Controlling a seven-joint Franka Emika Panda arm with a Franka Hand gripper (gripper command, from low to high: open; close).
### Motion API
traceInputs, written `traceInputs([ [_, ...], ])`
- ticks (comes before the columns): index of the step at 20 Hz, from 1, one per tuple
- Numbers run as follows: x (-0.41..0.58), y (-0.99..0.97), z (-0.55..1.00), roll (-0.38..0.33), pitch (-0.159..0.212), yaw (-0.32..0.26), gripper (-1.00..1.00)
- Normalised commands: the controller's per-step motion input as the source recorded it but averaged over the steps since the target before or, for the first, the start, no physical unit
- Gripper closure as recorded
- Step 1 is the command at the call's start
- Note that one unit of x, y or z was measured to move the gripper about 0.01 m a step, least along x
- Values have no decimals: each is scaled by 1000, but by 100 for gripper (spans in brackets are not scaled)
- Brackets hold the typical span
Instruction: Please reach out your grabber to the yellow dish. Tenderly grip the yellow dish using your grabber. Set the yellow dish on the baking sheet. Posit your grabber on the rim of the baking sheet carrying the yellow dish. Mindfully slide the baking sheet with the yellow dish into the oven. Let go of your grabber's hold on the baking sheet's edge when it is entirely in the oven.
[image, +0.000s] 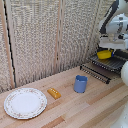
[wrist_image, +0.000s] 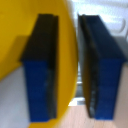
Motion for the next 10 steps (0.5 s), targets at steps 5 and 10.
traceInputs([
  [5, -379, -210, 235, 19, 0, 32, -100],
  [10, -439, 131, 724, -32, -10, 170, -100],
])
